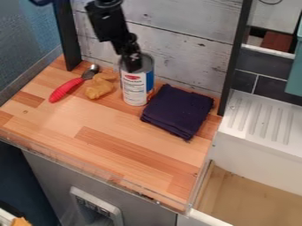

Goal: Moved the can to the bottom of the table

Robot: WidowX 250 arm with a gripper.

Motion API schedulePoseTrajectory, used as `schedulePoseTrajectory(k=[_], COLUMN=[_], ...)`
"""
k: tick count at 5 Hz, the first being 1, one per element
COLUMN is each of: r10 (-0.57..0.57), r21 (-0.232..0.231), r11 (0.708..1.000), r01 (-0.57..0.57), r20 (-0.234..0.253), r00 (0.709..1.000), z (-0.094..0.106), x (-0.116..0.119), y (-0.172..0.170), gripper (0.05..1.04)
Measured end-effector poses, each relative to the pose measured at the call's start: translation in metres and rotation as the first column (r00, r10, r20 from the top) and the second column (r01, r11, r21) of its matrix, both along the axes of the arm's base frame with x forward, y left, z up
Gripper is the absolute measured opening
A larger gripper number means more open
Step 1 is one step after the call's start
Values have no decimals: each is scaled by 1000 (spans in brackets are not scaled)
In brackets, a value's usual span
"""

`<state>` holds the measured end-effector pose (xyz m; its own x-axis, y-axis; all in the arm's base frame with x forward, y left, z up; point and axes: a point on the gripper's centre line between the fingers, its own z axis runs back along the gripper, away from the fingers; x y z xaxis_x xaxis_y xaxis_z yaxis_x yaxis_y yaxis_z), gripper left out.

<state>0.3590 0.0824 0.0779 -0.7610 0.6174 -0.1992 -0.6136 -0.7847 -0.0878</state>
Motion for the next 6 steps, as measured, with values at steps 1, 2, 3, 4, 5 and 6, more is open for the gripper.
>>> schedulePoseTrajectory(k=[1, 2, 3, 4, 5, 6], r10=[-71, -126, -148, -181, -194, -176], r21=[-9, -7, 0, 7, 9, 31], r11=[997, 992, 989, 983, 981, 984], r01=[71, 127, 148, 181, 194, 176], r20=[15, 38, 32, 17, -4, -19], r00=[997, 991, 989, 983, 981, 984], z=[2, 4, -8, -19, -33, -42], x=[5, 17, 28, 39, 44, 50], y=[-20, -34, -40, -51, -55, -50], gripper=[1001, 1001, 1001, 1001, 1001, 1001])
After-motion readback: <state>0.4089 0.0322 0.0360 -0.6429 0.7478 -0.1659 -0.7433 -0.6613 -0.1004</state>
